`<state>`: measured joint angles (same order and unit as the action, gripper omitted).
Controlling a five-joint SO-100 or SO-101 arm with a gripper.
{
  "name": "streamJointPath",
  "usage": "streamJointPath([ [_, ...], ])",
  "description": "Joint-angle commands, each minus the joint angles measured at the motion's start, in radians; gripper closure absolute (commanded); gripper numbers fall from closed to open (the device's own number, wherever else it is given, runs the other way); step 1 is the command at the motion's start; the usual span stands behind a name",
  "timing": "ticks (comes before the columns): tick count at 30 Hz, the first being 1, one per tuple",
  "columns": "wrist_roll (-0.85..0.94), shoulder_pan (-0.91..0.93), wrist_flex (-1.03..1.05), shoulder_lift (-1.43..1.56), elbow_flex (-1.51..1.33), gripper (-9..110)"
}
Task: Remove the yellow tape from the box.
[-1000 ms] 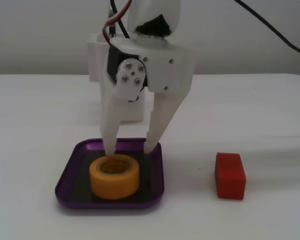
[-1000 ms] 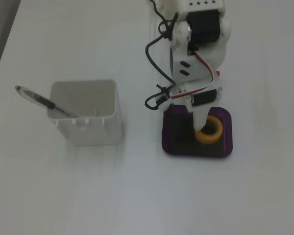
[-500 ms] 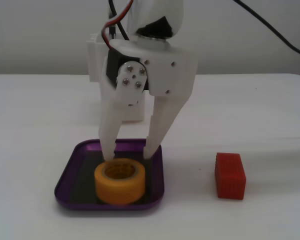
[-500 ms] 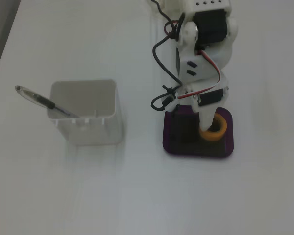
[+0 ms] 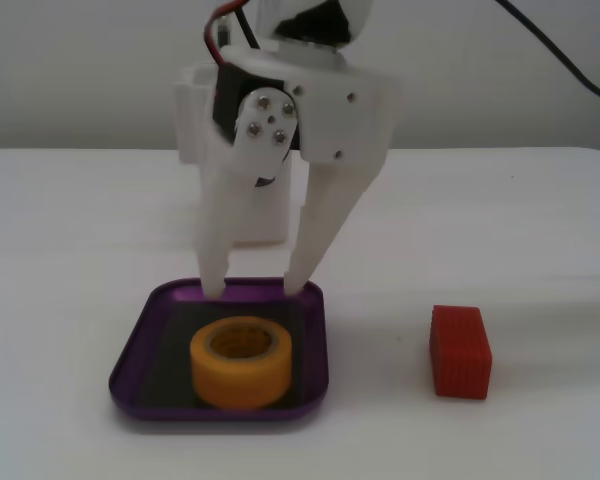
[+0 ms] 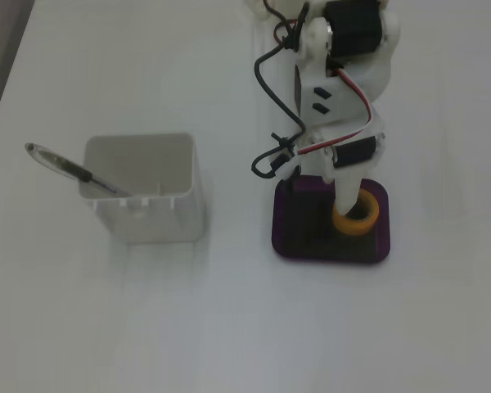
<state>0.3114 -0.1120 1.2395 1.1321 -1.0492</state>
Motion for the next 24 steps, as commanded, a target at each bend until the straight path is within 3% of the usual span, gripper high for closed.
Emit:
streamJointPath([
  [1, -0.012, -0.023, 0.002, 0.086, 0.026, 87],
  [24, -0.023, -0.086, -0.015, -0.051, 0.023, 87],
])
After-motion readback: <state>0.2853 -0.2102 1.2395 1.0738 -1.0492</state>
